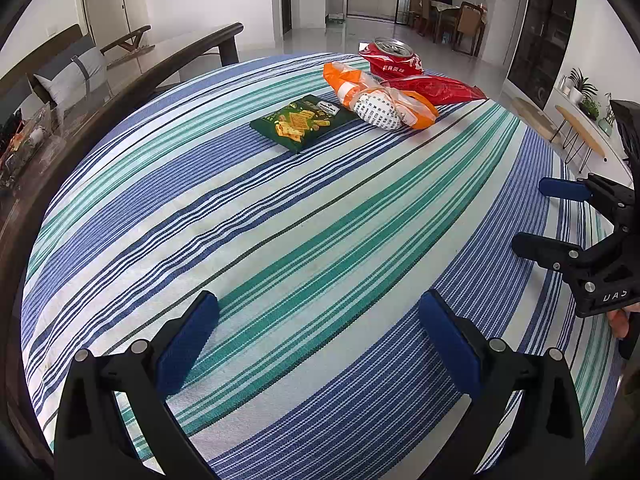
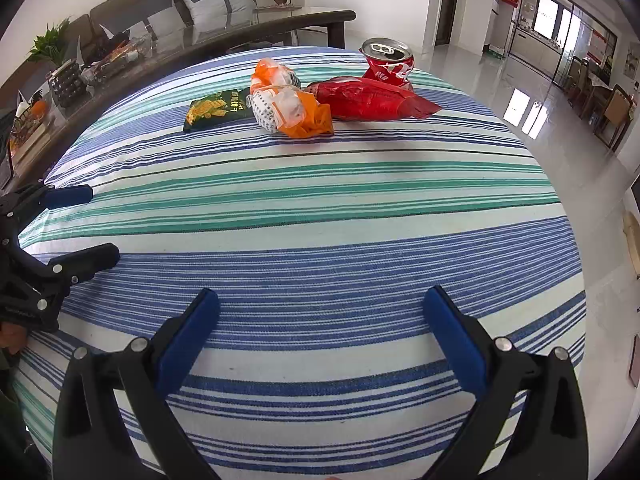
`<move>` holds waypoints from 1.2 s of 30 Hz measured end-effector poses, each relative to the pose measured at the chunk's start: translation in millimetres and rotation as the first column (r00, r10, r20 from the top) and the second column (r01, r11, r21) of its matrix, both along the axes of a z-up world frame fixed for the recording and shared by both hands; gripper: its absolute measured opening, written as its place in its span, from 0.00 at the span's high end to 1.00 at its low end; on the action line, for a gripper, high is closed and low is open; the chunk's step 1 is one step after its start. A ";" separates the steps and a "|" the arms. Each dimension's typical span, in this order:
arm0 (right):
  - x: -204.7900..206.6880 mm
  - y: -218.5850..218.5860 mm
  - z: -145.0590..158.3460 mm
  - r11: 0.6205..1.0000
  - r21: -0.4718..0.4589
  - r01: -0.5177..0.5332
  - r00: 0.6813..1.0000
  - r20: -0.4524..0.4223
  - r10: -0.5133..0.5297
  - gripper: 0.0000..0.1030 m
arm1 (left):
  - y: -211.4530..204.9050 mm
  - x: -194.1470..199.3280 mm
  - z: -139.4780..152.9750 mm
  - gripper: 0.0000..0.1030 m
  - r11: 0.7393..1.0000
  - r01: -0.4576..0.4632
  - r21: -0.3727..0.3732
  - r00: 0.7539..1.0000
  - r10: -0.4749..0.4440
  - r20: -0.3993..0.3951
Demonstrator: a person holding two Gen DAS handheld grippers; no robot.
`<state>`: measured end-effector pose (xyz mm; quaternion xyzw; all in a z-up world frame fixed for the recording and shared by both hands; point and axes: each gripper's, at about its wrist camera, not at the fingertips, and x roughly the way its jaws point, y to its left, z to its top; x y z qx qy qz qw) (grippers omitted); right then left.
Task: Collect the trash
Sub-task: 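Move both tools toward the green cracker packet and orange-white bag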
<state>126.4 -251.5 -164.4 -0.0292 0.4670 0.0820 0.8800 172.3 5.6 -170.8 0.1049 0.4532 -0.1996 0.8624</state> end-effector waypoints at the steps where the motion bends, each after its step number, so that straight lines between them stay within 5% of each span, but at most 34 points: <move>1: 0.0 -0.1 0.0 1.000 0.000 0.000 1.000 0.000 0.000 0.04 | -0.2 0.2 -0.1 0.04 1.000 0.000 0.000 1.000 0.000 0.000; 18: -0.3 -0.4 -0.1 1.000 0.000 0.000 1.000 0.000 0.000 0.04 | -0.2 0.2 -0.3 0.04 1.000 0.004 -0.001 1.000 -0.004 -0.001; 23: -0.4 -0.5 -0.2 1.000 0.000 0.000 1.000 0.000 0.000 0.04 | 4.1 4.1 5.6 0.04 0.996 0.088 0.019 0.995 -0.087 -0.049; 29: -0.4 -0.6 -0.2 1.000 0.000 0.000 1.000 0.000 0.000 0.04 | 4.2 45.6 35.5 0.04 0.987 0.159 0.012 0.987 -0.159 0.011; 36: -0.3 -0.7 -0.3 1.000 0.000 0.000 1.000 -0.001 0.000 0.04 | -41.7 120.1 3.0 0.04 0.961 0.234 0.145 0.972 -0.236 -0.002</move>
